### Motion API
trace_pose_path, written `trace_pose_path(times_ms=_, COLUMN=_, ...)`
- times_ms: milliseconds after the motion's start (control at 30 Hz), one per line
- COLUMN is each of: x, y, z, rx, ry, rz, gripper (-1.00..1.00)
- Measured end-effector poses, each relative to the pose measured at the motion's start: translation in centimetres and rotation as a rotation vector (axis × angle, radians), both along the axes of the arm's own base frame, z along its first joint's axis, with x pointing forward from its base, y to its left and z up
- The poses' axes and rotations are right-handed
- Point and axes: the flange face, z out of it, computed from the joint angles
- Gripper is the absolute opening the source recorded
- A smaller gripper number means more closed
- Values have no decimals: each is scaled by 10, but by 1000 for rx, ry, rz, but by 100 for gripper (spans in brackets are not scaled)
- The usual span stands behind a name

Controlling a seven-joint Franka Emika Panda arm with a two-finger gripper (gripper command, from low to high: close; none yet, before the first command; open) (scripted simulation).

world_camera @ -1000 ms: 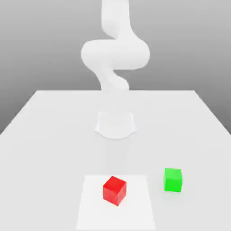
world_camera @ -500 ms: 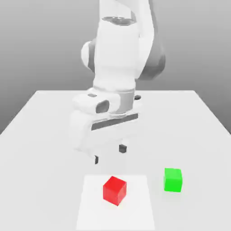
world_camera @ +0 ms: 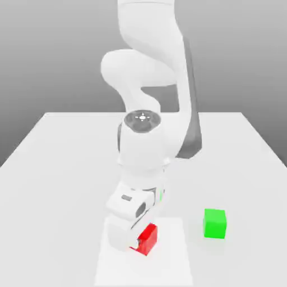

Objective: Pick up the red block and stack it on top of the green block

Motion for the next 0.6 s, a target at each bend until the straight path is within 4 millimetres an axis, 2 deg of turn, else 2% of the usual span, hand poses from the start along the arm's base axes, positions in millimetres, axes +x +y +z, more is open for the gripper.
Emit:
trace_pose_path(times_ms=67, x=0, y=0, z=-1, rx=0, ry=-1, rz=0, gripper=-100)
trace_pose_path(times_ms=300, x=0, y=0, z=53, rx=1, ry=-1, rz=0, gripper=-100)
trace_pose_path(times_ms=367, x=-2, y=18, z=63, rx=-1, ry=0, rz=-13, gripper=-100)
trace_pose_path(times_ms=600, x=-20, y=101, z=81, rx=-4, ry=0, rz=-148, gripper=-100)
